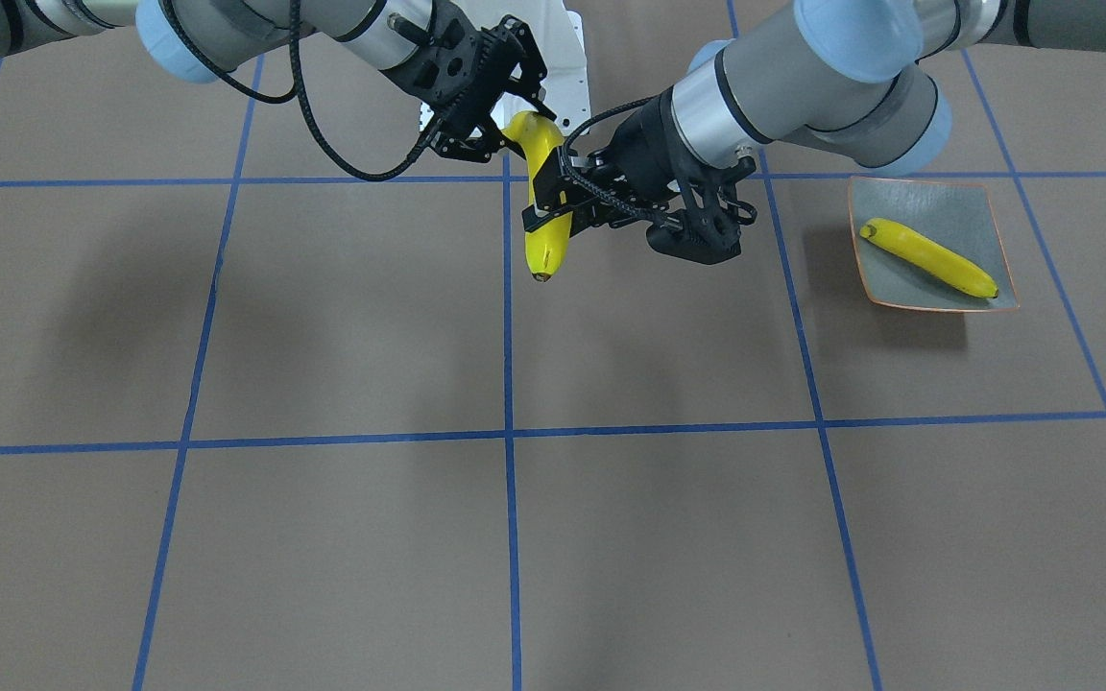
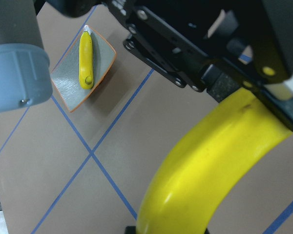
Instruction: Transfer all bananas from basket to plate
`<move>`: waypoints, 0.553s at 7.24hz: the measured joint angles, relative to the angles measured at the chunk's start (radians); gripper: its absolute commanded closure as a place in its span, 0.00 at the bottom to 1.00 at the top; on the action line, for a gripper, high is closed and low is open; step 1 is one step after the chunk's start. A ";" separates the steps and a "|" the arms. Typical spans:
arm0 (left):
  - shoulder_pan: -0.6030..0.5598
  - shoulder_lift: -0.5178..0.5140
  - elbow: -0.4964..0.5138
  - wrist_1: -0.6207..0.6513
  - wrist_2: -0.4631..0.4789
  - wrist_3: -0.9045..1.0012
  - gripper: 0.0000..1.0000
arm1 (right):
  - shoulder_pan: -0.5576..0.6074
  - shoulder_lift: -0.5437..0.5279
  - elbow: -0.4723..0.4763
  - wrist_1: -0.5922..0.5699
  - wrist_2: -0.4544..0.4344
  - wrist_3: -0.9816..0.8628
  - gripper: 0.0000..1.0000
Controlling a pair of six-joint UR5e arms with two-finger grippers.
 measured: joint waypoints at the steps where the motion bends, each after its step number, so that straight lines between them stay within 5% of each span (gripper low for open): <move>1: 0.000 0.002 -0.002 0.000 0.000 -0.002 1.00 | 0.001 -0.004 0.000 0.006 0.000 0.011 0.00; 4: -0.005 0.019 -0.012 -0.002 -0.004 -0.002 1.00 | 0.017 -0.071 0.006 0.121 -0.001 0.062 0.00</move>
